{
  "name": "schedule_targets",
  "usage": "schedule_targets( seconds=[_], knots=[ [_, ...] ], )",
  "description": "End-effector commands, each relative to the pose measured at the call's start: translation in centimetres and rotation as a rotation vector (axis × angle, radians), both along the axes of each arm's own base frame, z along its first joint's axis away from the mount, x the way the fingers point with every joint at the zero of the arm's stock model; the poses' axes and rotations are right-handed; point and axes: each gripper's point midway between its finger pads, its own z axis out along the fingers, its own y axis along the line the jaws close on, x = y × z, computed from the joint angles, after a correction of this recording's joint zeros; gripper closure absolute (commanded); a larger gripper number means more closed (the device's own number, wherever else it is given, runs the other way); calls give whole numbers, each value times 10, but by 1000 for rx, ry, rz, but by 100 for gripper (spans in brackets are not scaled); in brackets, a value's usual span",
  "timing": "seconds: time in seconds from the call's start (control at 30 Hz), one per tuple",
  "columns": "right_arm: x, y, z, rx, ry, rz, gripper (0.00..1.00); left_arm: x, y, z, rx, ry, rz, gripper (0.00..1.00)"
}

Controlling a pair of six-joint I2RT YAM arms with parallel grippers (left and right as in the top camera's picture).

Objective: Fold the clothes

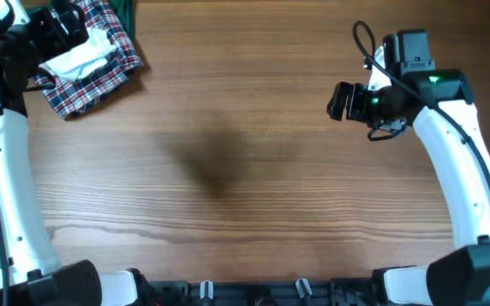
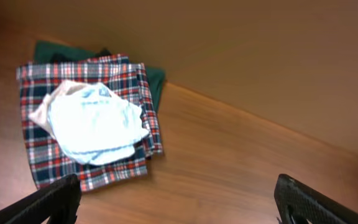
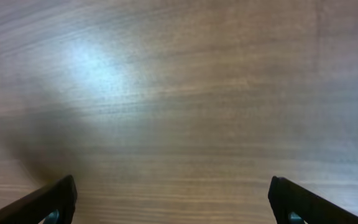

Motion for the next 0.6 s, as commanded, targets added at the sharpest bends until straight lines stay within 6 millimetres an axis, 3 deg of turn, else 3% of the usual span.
schedule_targets(
  seconds=[0.0,0.13,0.27,0.43,0.57],
  knots=[
    [-12,-6,31,-18,-69,-36,0,-6,-8,5,-58,-3,5,0],
    [-51,-11,68,-6,-134,-68,0,-11,-9,-2,-67,33,6,0],
    [-91,-17,91,4,-215,-93,0,-14,-10,-6,-72,50,7,0],
    [-117,-19,100,60,-255,-178,0,-14,-10,-6,-71,50,7,0],
    [-135,-7,93,210,-121,-359,0,-14,-10,-6,-71,50,7,0]
  ],
)
